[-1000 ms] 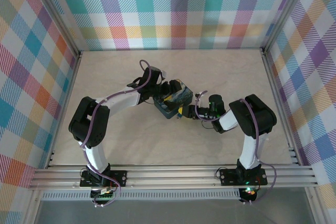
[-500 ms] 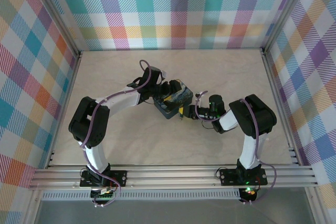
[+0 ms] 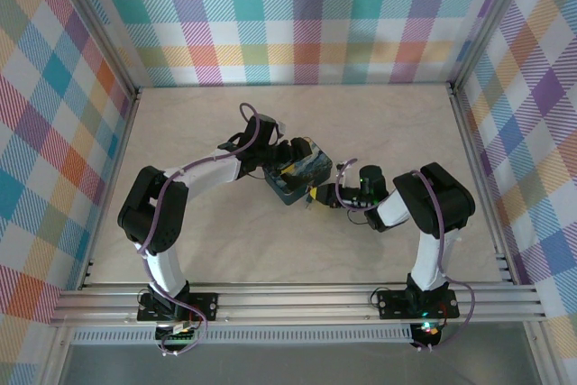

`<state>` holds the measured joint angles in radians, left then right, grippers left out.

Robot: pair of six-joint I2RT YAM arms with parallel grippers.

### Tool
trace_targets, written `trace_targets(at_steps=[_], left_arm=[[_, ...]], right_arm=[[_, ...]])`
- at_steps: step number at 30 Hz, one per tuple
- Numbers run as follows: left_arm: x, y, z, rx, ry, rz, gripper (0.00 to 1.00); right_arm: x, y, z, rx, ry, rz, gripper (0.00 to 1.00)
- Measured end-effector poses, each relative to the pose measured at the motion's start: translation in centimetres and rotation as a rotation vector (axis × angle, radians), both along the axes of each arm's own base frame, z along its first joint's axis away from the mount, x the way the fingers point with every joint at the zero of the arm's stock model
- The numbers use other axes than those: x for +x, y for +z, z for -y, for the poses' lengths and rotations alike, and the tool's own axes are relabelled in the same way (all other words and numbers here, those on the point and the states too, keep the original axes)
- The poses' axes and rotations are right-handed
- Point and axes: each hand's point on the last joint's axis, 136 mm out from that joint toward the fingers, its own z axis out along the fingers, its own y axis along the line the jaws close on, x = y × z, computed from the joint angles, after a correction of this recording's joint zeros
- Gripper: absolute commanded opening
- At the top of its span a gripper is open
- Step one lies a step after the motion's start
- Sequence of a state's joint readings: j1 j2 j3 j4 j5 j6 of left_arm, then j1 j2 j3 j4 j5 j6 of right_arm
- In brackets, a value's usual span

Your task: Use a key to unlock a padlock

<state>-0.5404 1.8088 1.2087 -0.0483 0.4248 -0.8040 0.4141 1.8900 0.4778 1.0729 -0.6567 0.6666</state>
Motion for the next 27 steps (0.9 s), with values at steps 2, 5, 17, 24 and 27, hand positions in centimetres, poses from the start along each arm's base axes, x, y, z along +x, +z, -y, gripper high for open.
trace_targets(at_steps=[2,5,17,24,27], left_arm=[[0.0,0.0,0.0,0.000,0.000,0.000,0.78],[0.0,0.0,0.0,0.000,0.000,0.000,0.79],[0.0,0.0,0.0,0.000,0.000,0.000,0.79],[0.0,0.0,0.0,0.000,0.000,0.000,0.79],[0.0,0.0,0.0,0.000,0.000,0.000,0.79]], right_arm=[[-0.1,0.0,0.0,-0.001,0.000,0.000,0.12],[-0.1,-0.1,0.0,-0.001,0.000,-0.001,0.09],[0.4,0.4,0.3,-0.016,-0.029,0.024,0.37],[0.7,-0.2,0.5,-0.051,-0.035,0.019,0.48],[1.2,0.1,0.3,-0.051,-0.031,0.028,0.49]])
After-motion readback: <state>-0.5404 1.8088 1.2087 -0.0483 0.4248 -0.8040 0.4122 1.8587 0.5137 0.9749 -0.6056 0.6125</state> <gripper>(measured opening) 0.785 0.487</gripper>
